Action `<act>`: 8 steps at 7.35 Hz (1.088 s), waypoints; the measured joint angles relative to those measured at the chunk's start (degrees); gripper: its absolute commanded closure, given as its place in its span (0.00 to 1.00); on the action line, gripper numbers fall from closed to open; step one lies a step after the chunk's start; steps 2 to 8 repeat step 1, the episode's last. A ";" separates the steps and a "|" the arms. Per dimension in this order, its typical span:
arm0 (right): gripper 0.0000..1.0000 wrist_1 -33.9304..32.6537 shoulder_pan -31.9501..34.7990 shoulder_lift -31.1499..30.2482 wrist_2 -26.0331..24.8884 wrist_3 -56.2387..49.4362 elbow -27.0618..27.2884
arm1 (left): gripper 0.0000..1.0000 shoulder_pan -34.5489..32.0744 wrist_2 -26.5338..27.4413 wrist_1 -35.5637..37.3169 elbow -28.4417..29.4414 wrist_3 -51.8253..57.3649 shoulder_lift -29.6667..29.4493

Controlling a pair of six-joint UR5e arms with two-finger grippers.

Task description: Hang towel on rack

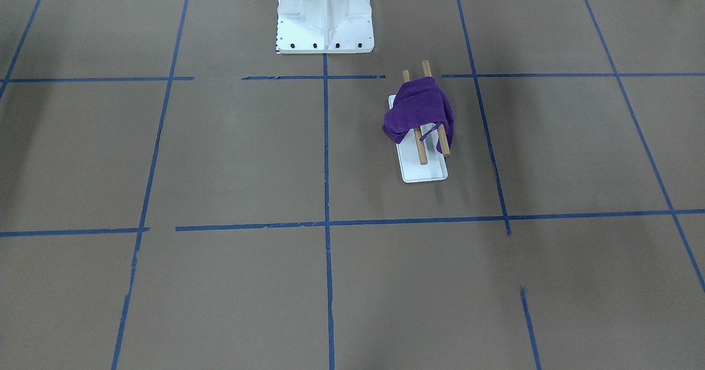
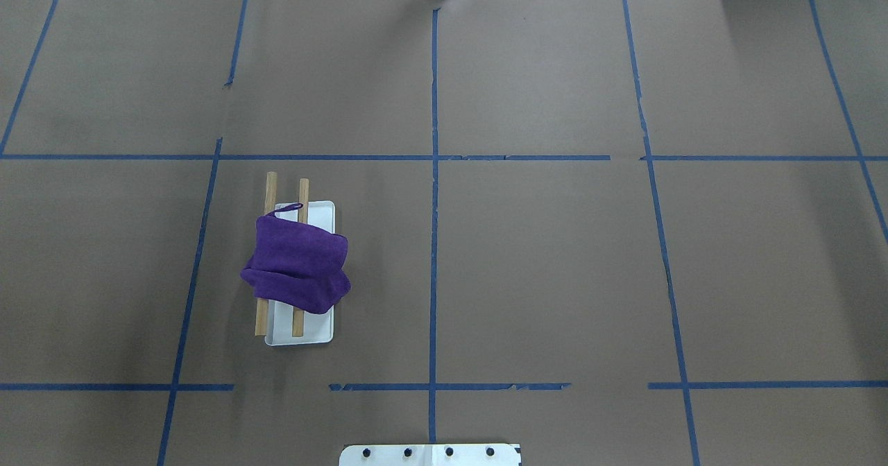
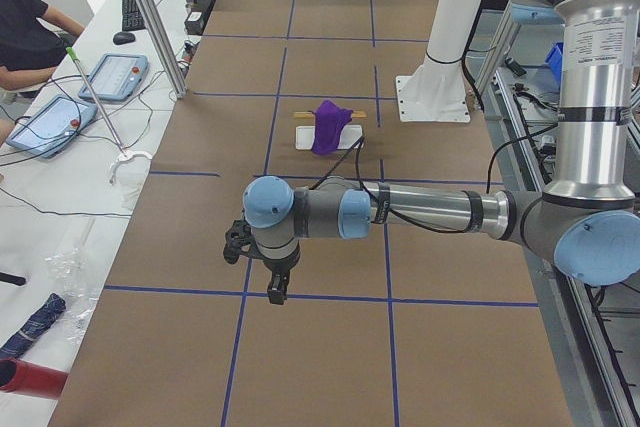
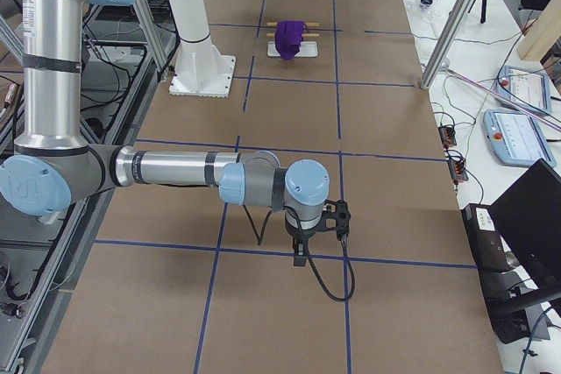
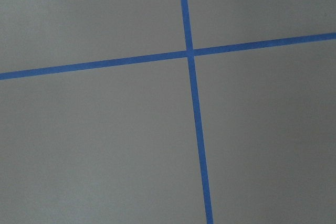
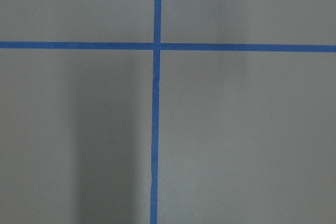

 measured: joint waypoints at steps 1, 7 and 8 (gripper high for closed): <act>0.00 0.00 0.00 0.00 0.00 0.02 0.02 | 0.00 0.00 0.00 0.00 -0.03 0.00 -0.04; 0.00 0.00 0.00 0.00 0.00 0.02 0.02 | 0.00 0.00 0.00 0.00 -0.03 0.00 -0.04; 0.00 0.00 0.00 0.00 0.00 0.02 0.02 | 0.00 0.00 0.00 0.00 -0.03 0.00 -0.04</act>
